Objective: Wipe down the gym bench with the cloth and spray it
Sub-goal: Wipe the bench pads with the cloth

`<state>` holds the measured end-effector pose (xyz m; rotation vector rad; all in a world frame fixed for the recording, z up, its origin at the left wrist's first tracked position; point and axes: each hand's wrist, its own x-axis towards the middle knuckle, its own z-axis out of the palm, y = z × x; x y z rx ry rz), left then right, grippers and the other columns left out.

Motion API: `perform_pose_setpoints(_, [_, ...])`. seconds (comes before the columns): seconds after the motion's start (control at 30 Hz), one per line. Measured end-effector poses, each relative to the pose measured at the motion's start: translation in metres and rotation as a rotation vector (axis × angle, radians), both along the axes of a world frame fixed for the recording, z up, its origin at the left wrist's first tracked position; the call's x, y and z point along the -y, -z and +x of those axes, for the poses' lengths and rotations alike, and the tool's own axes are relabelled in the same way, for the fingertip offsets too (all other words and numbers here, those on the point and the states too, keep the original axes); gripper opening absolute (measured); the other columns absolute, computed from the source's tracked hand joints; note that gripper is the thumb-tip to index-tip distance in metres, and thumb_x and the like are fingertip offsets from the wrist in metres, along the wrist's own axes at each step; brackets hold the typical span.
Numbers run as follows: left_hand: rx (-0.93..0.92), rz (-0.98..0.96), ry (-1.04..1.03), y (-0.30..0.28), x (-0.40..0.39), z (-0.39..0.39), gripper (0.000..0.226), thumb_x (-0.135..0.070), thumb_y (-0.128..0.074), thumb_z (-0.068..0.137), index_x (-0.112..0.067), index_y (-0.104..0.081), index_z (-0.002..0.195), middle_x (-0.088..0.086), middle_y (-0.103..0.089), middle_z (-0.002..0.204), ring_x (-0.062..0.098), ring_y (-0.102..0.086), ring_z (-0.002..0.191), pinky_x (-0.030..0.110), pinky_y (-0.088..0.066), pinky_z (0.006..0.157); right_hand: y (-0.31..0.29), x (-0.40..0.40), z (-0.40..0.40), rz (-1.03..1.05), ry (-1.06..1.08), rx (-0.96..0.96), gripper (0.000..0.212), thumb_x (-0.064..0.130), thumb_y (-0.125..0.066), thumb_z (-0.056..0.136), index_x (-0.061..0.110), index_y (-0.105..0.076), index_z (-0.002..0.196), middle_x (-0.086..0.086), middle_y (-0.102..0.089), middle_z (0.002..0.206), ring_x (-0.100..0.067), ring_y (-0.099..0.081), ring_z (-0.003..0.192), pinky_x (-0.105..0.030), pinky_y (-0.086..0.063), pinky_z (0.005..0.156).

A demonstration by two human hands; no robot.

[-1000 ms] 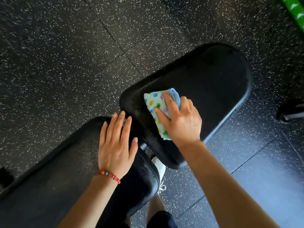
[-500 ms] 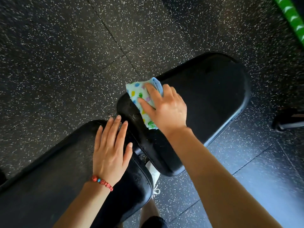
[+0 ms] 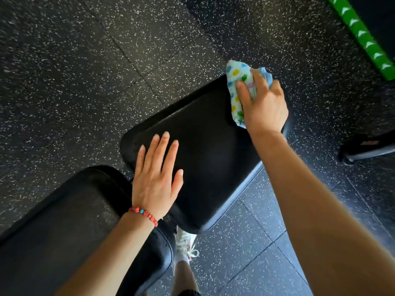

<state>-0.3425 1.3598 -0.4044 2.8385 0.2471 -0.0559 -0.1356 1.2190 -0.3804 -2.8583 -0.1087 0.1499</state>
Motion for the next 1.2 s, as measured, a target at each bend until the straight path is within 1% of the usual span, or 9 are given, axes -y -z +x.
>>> perform_pose_setpoints(0.1, [0.002,0.002,0.013,-0.001,-0.002,-0.001,0.054,-0.030,-0.037,0.091,-0.004,-0.037,0.138,0.018,-0.031,0.148,0.031,-0.023,0.138,0.045,-0.013,0.112,-0.001,0.016,0.001,0.031,0.112,-0.030,0.052,0.056,-0.039,0.091,0.030,-0.041,0.136,-0.014,-0.049,0.123,-0.033,-0.049,0.110,-0.037,-0.042,0.081])
perform_pose_setpoints(0.27, [-0.015,0.006,0.001,0.000,-0.001,-0.001,0.055,-0.031,-0.036,0.091,-0.004,-0.036,0.139,0.018,-0.030,0.149,0.032,-0.023,0.138,0.049,-0.017,0.111,-0.001,0.039,-0.017,0.063,0.239,-0.025,0.051,0.055,-0.041,0.090,0.031,-0.042,0.135,-0.015,-0.049,0.121,-0.033,-0.050,0.108,-0.036,-0.040,0.078])
perform_pose_setpoints(0.63, [0.006,0.014,0.002,-0.004,0.003,-0.004,0.053,-0.028,-0.038,0.091,-0.001,-0.040,0.137,0.020,-0.034,0.146,0.036,-0.030,0.135,0.052,-0.022,0.108,0.004,0.050,-0.108,0.201,0.442,-0.032,0.050,0.049,-0.047,0.090,0.028,-0.043,0.136,-0.015,-0.051,0.122,-0.034,-0.052,0.105,-0.037,-0.041,0.078])
perform_pose_setpoints(0.77, [0.009,0.011,0.026,-0.006,0.004,-0.012,0.053,-0.028,-0.039,0.090,-0.001,-0.042,0.135,0.021,-0.036,0.145,0.037,-0.032,0.134,0.053,-0.025,0.107,0.004,0.040,-0.152,0.249,0.425,-0.032,0.050,0.049,-0.051,0.088,0.026,-0.050,0.132,-0.016,-0.055,0.118,-0.036,-0.055,0.100,-0.038,-0.045,0.074])
perform_pose_setpoints(0.87, [-0.008,0.001,0.047,-0.008,0.006,-0.025,0.054,-0.028,-0.038,0.089,-0.001,-0.042,0.135,0.021,-0.036,0.145,0.037,-0.033,0.134,0.054,-0.026,0.106,0.003,0.028,-0.181,0.265,0.367,-0.014,0.051,0.051,-0.048,0.084,0.022,-0.056,0.125,-0.017,-0.060,0.105,-0.037,-0.060,0.085,-0.037,-0.049,0.064])
perform_pose_setpoints(0.93, [-0.032,-0.008,0.065,-0.011,0.007,-0.036,0.054,-0.029,-0.038,0.089,-0.001,-0.041,0.136,0.020,-0.035,0.146,0.037,-0.033,0.134,0.055,-0.028,0.106,0.001,0.020,-0.202,0.277,0.325,-0.007,0.047,0.048,-0.051,0.083,0.020,-0.060,0.120,-0.017,-0.061,0.097,-0.035,-0.061,0.075,-0.034,-0.050,0.056])
perform_pose_setpoints(1.03, [-0.050,-0.025,0.088,-0.020,0.007,-0.053,0.054,-0.030,-0.037,0.090,-0.002,-0.040,0.136,0.019,-0.035,0.146,0.036,-0.031,0.135,0.054,-0.029,0.105,-0.006,0.008,-0.233,0.272,0.253,-0.024,0.043,0.047,-0.057,0.082,0.020,-0.063,0.115,-0.015,-0.062,0.092,-0.031,-0.061,0.069,-0.030,-0.049,0.050])
perform_pose_setpoints(1.1, [-0.049,-0.033,0.097,-0.028,0.005,-0.064,0.053,-0.030,-0.037,0.090,-0.003,-0.040,0.136,0.019,-0.035,0.146,0.035,-0.031,0.135,0.053,-0.029,0.105,-0.015,0.005,-0.246,0.252,0.242,-0.111,0.043,0.046,-0.061,0.082,0.022,-0.061,0.118,-0.015,-0.061,0.097,-0.032,-0.062,0.073,-0.030,-0.049,0.054])
perform_pose_setpoints(1.2, [-0.050,-0.038,0.106,-0.044,-0.001,-0.077,0.053,-0.030,-0.038,0.090,-0.003,-0.040,0.135,0.019,-0.037,0.145,0.036,-0.032,0.134,0.052,-0.030,0.105,-0.031,0.009,-0.249,0.283,0.279,-0.339,0.046,0.047,-0.057,0.085,0.029,-0.052,0.127,-0.010,-0.056,0.115,-0.030,-0.058,0.096,-0.033,-0.046,0.073])
